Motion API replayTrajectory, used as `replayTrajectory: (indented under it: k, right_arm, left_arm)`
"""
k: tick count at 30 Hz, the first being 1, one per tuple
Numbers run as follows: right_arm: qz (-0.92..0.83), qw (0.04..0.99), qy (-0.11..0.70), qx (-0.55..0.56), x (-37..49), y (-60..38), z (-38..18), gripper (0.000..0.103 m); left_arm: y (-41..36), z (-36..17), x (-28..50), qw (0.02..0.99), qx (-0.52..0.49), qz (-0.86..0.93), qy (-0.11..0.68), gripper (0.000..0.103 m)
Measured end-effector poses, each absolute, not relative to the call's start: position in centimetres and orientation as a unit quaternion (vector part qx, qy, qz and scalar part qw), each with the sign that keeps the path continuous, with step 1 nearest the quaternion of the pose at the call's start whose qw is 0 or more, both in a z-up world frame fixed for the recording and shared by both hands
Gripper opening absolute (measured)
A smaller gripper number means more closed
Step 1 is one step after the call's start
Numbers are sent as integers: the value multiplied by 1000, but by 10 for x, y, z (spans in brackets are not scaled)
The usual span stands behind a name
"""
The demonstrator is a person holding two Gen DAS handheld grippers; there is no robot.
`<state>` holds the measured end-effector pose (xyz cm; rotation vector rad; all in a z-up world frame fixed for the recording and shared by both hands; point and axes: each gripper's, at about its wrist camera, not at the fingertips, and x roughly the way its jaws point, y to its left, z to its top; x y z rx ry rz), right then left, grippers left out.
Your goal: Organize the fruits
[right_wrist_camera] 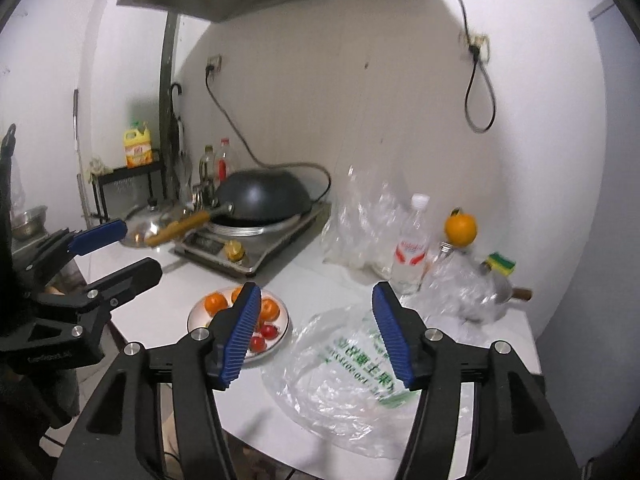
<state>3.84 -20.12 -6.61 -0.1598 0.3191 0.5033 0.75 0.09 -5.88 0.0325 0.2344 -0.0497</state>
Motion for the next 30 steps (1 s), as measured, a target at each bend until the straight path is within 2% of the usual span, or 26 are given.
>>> replayTrajectory:
  k: [16,30]
  right_arm:
    - [226,968,78,-79,-22,-212,-12,64]
    - [213,973,31,-82,-70,-214,16,68]
  left_arm:
    - [-6,6,-48,998,30,-8,61,83]
    - [-2,38,-91,1000,24,-5,10,83]
